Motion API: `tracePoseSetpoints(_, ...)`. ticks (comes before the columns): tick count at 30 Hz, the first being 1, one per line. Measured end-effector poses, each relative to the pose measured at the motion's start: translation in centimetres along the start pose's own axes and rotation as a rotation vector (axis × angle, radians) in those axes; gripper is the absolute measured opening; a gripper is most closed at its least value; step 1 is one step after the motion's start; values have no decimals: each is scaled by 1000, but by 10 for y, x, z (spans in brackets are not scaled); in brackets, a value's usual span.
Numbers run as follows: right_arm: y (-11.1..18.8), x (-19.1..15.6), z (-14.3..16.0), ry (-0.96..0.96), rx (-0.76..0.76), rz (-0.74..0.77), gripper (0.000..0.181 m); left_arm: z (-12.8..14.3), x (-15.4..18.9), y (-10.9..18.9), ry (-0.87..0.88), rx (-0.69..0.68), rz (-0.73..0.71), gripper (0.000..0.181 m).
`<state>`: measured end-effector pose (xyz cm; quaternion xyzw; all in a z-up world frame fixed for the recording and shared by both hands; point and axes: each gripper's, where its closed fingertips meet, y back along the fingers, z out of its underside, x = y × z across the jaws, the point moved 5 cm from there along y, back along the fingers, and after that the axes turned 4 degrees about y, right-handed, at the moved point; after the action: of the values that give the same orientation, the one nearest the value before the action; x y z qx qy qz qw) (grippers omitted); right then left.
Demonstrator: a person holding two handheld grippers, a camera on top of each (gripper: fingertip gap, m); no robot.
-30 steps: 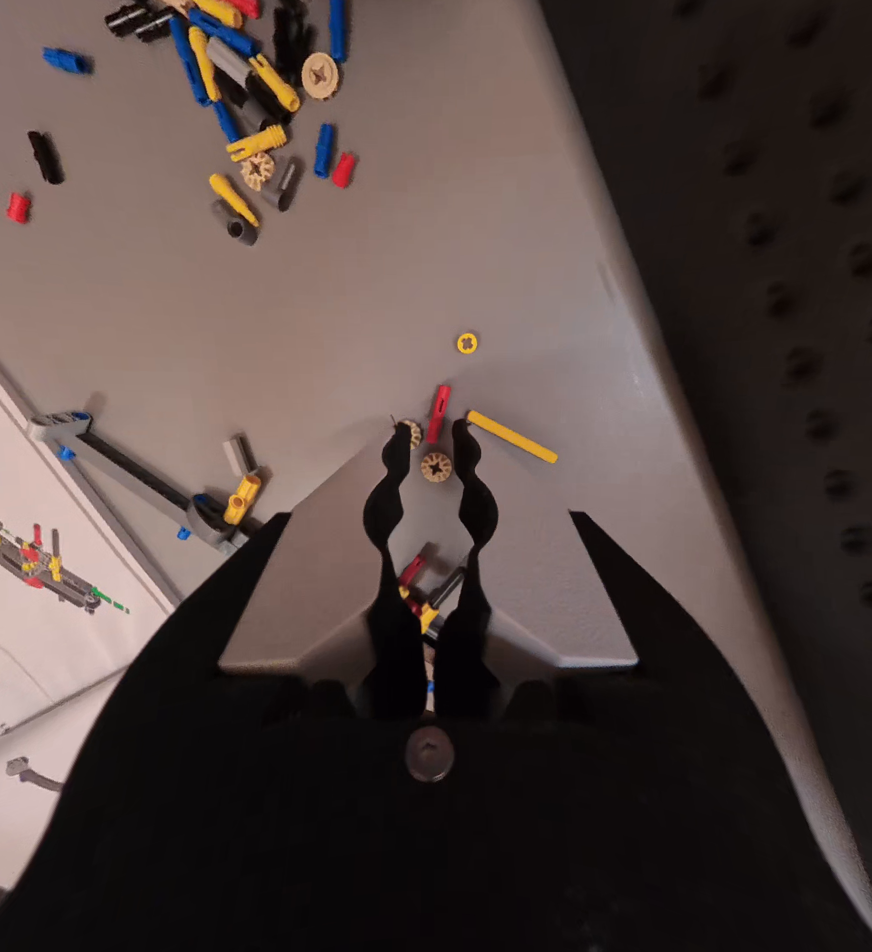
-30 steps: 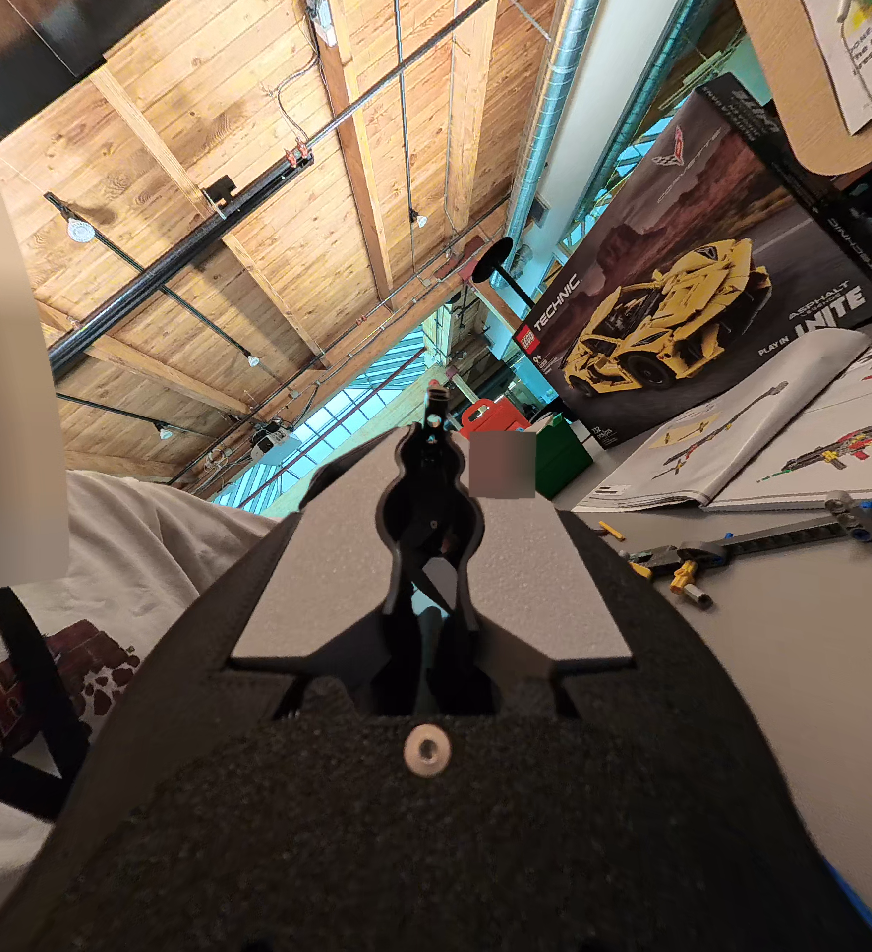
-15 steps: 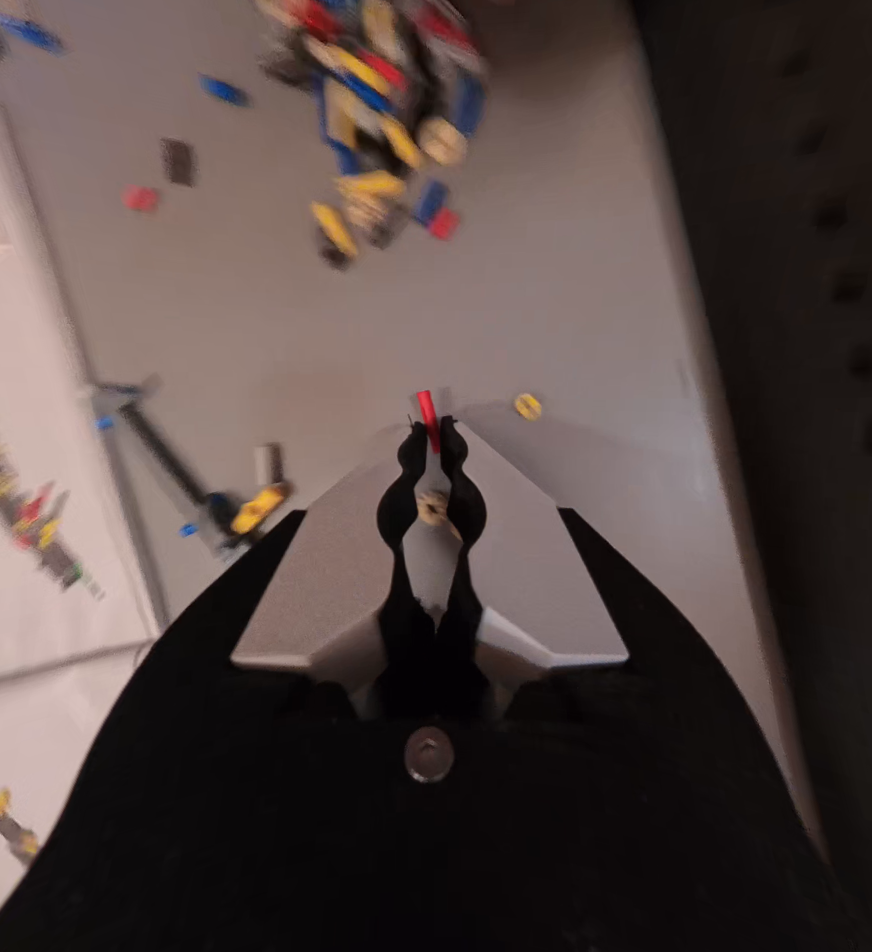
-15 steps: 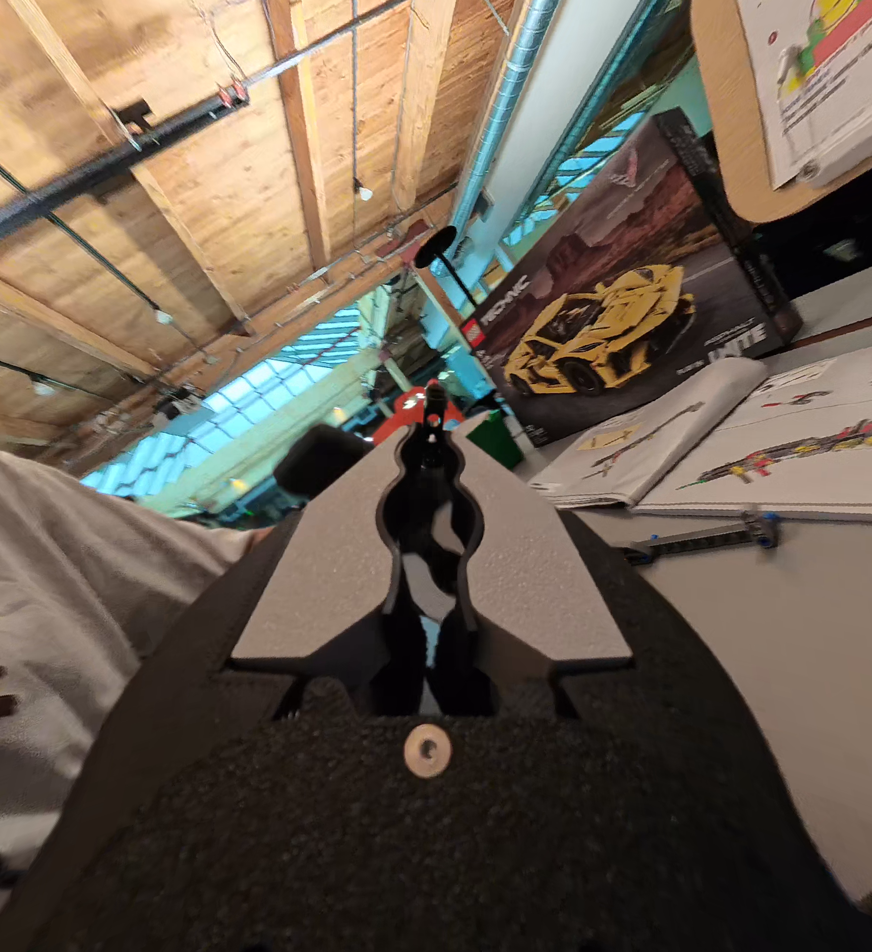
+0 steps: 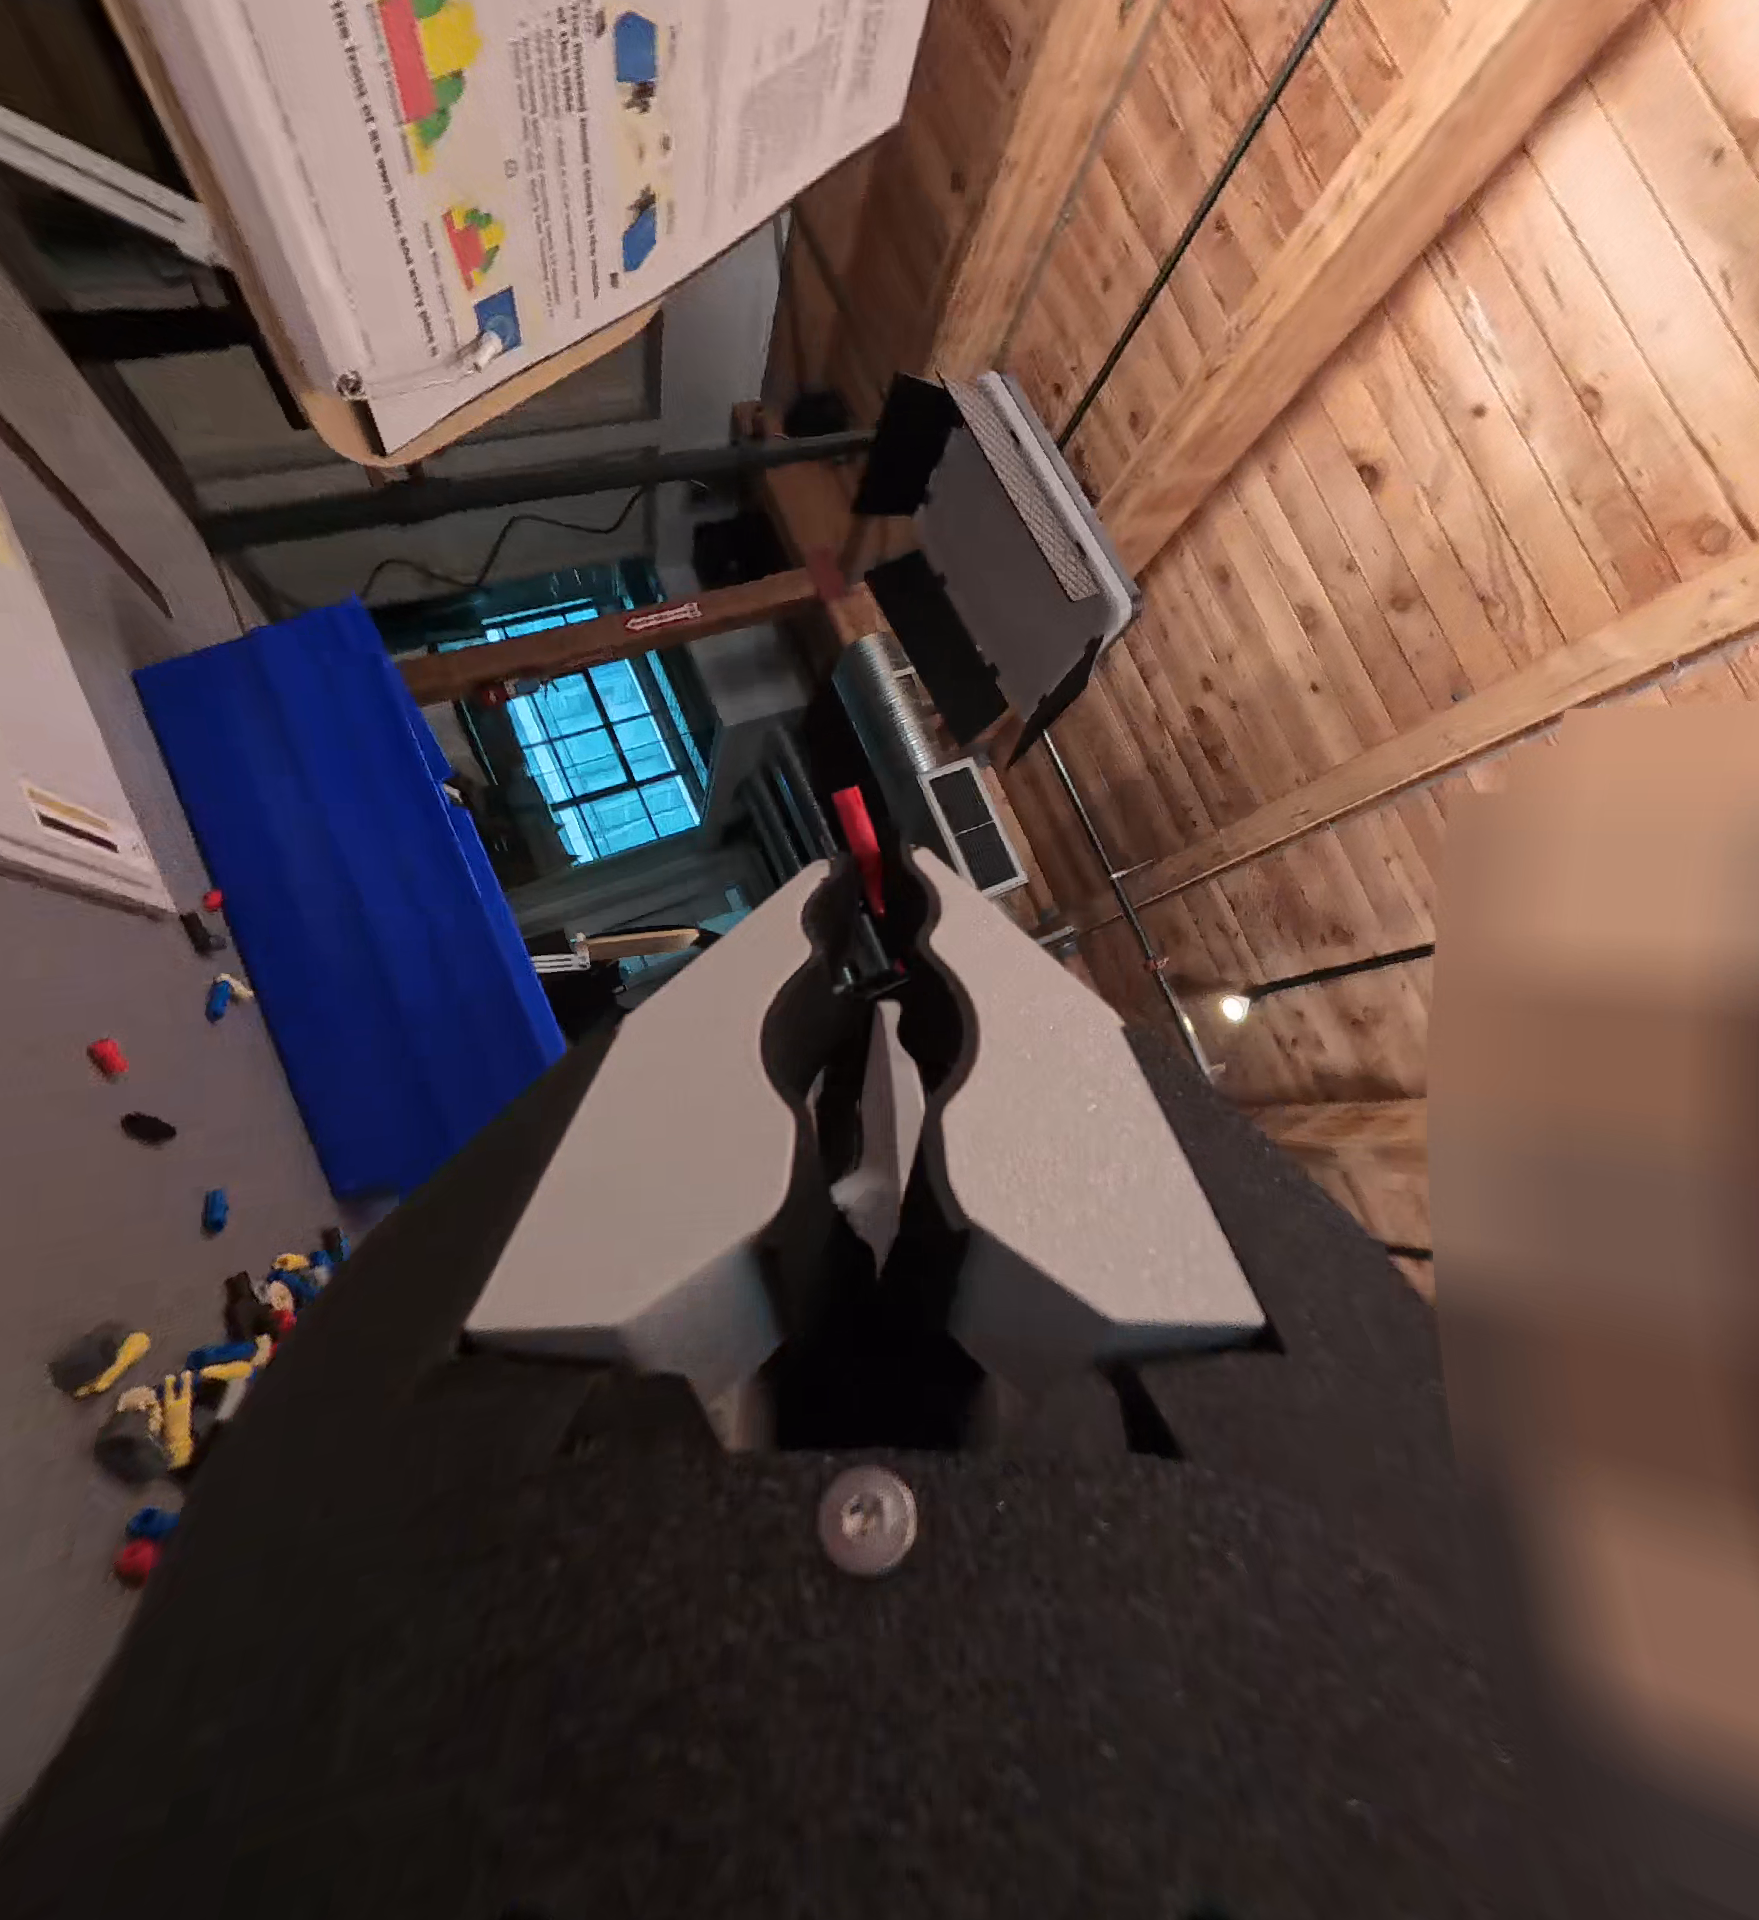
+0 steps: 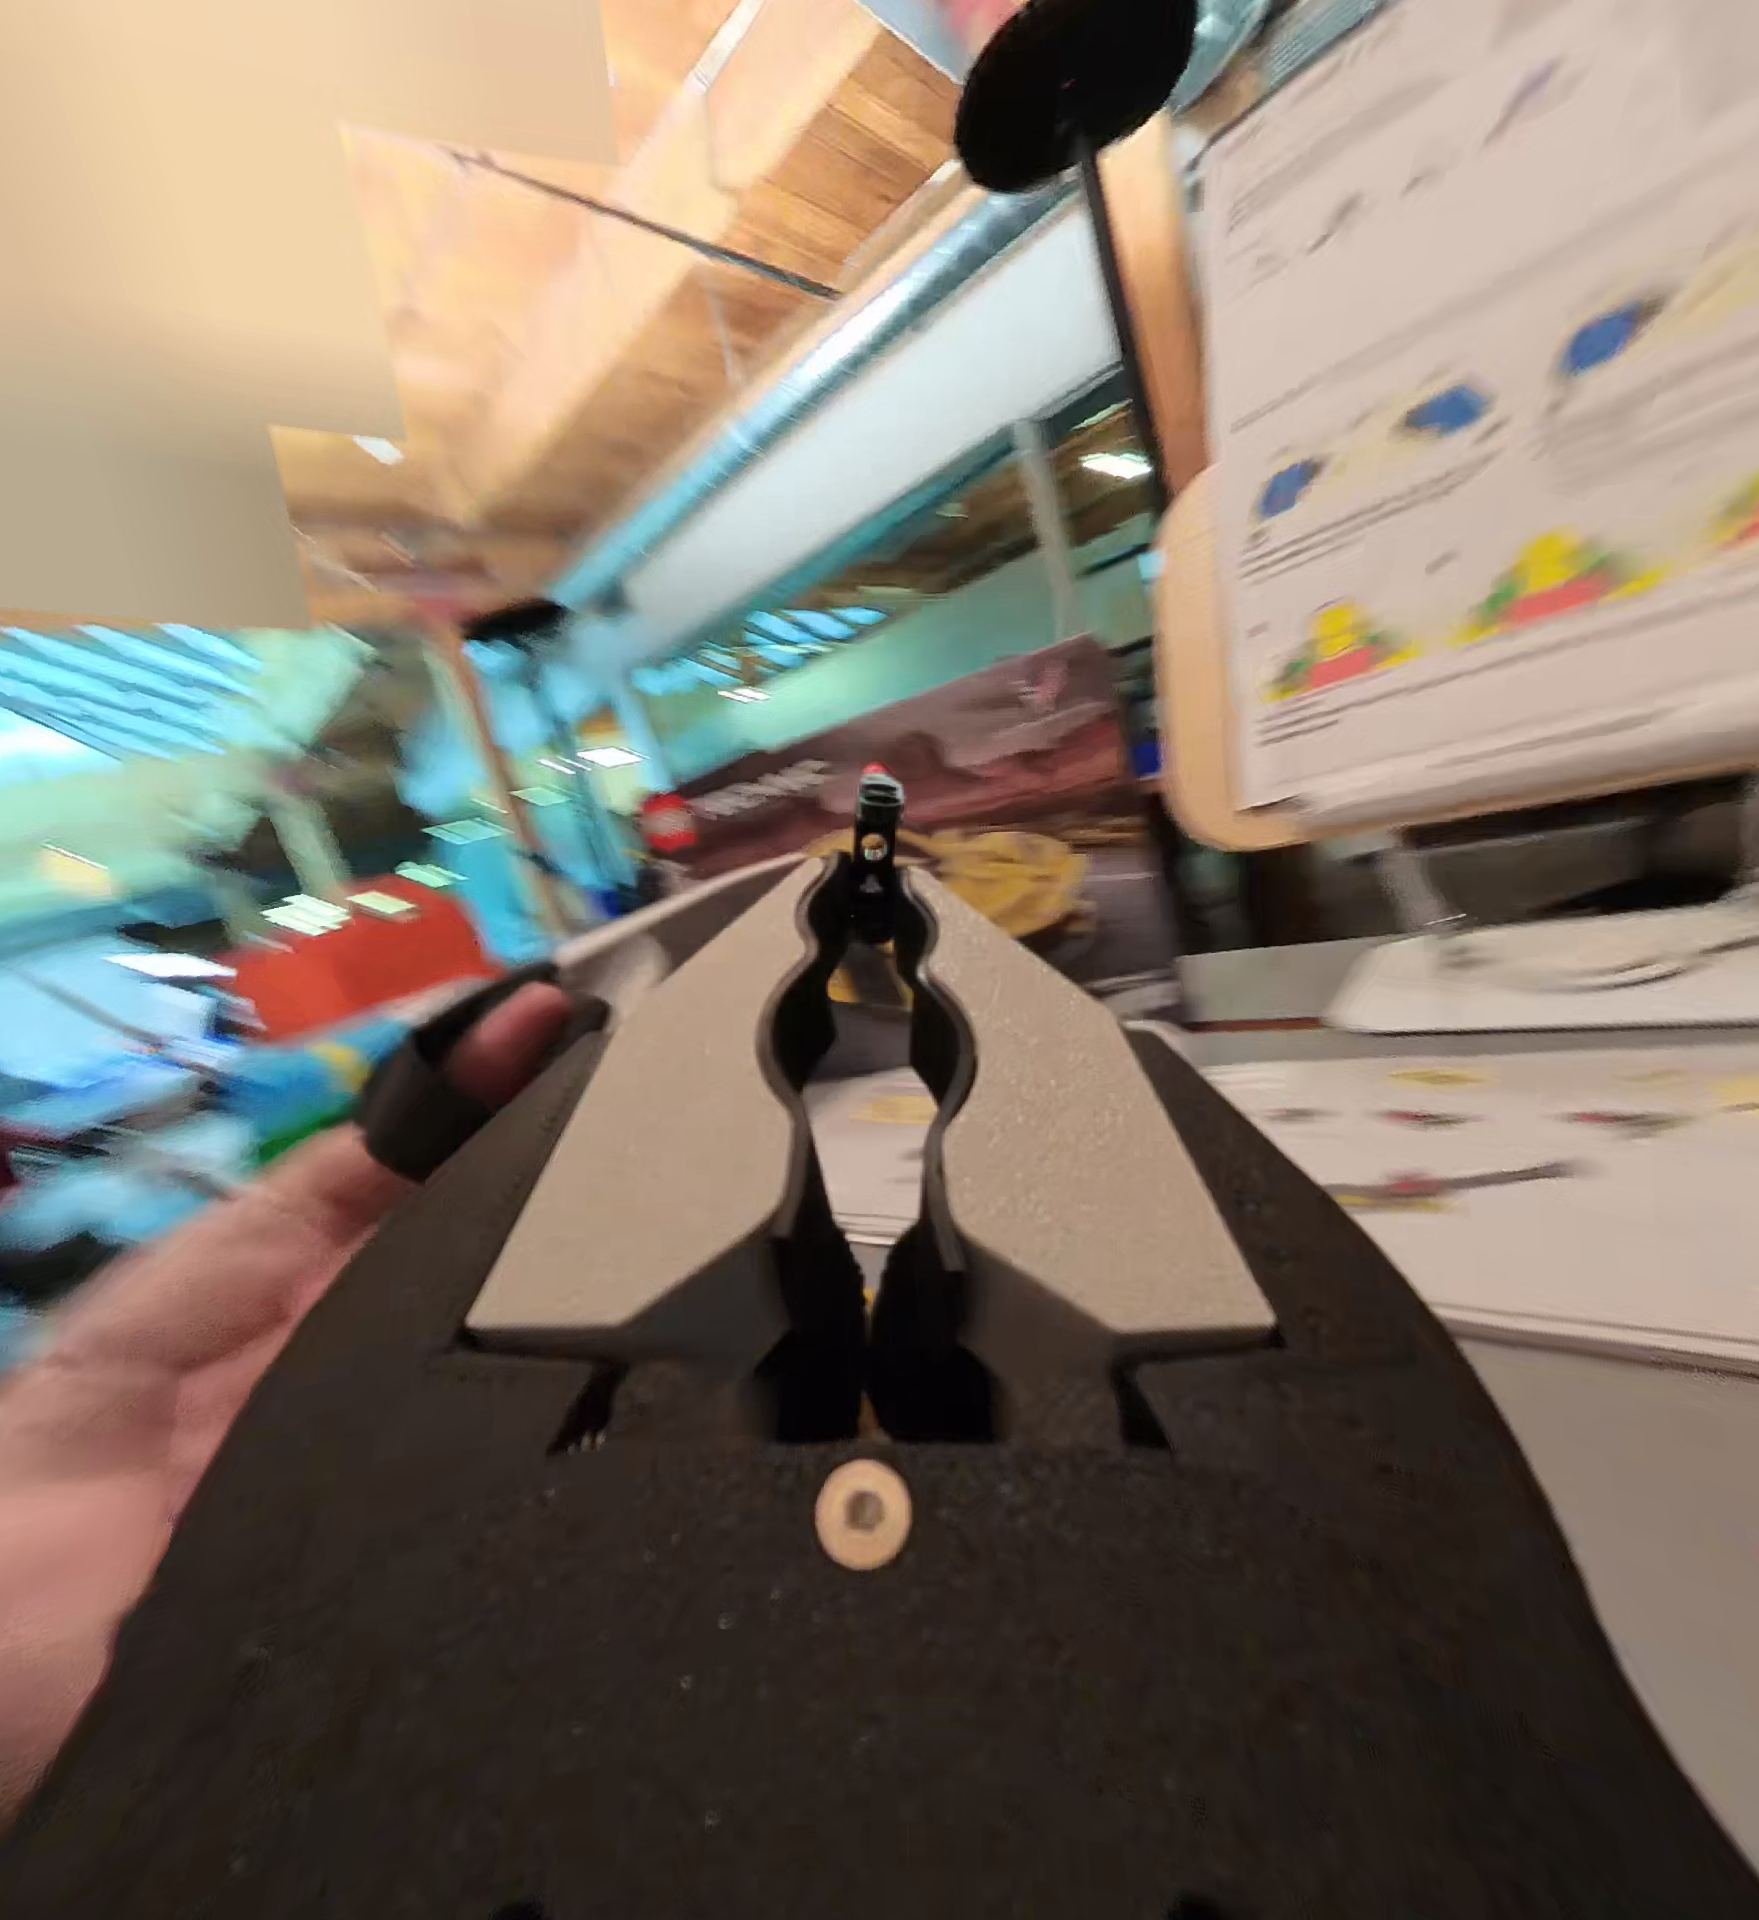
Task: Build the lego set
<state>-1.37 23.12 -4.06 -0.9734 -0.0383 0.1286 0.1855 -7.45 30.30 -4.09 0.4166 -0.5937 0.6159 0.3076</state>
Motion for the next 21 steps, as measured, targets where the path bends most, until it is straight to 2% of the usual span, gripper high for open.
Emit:
tracePoseSetpoints(2, -5, -3, 4, -179, 86, -71, 6, 5, 4, 0, -45, 7, 49, 2)
tracePoseSetpoints(3, -6, 0, 8, -229, 99, -53, 6, 6, 7, 0, -72, 12, 63, 2)
tracePoseSetpoints(6, -11, -8, 8, -345, 146, -131, 6, 11, 10, 0, -187, 5, 68, 2)
tracePoseSetpoints(11, -18, -21, 12, -401, 146, -196, 6, 9, 11, 0, -290, 15, 33, 3)
tracePoseSetpoints(21, -18, -19, 16, -465, 155, -198, 6, 12, 13, 5, -422, -8, 15, 2)
